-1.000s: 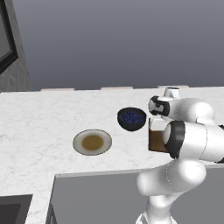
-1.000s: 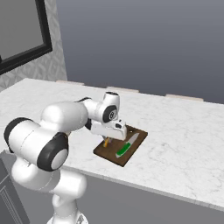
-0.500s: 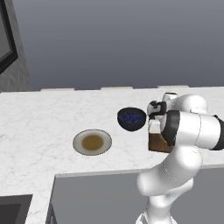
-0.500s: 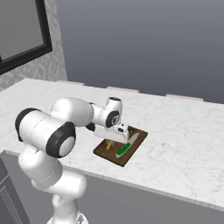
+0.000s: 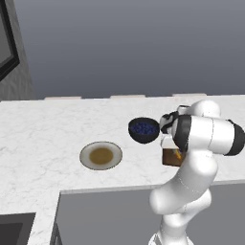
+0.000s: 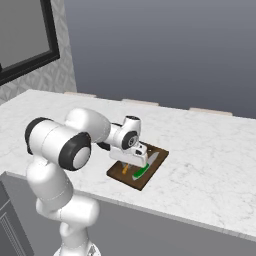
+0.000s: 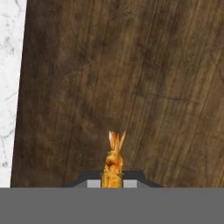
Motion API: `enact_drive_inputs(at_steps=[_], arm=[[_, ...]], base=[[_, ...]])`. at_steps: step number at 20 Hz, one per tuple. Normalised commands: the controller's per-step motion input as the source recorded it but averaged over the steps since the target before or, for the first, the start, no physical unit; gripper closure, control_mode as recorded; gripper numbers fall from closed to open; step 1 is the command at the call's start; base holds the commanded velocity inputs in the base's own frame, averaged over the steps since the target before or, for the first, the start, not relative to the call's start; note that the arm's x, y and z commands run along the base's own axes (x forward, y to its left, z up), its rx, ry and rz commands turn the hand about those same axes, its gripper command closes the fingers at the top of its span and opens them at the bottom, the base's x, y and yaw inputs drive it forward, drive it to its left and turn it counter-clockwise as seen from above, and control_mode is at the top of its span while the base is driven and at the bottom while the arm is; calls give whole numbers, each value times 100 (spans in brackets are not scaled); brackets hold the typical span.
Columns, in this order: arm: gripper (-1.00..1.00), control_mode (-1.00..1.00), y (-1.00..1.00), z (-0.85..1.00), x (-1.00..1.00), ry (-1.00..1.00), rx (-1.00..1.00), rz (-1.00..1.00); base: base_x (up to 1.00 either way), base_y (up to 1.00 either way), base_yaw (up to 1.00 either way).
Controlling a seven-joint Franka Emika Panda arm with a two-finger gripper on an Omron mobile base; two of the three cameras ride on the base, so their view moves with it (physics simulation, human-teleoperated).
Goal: Pick up the knife from the drawer and place it on the cutting board. Then place the meat from the plate to the cutting board.
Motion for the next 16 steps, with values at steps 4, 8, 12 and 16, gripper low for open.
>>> enact_drive_inputs(at_steps=[4,8,12,16], arm=[[-100,-100,0,-5,1,0,0,-3],[-100,-100,0,0,0,0,0,-2],[-100,-100,0,14,-6,0,0,0],[-100,-100,0,67,-54,-8,0,0]], base=[[0,0,0],[0,0,0],[0,0,0],[0,0,0]])
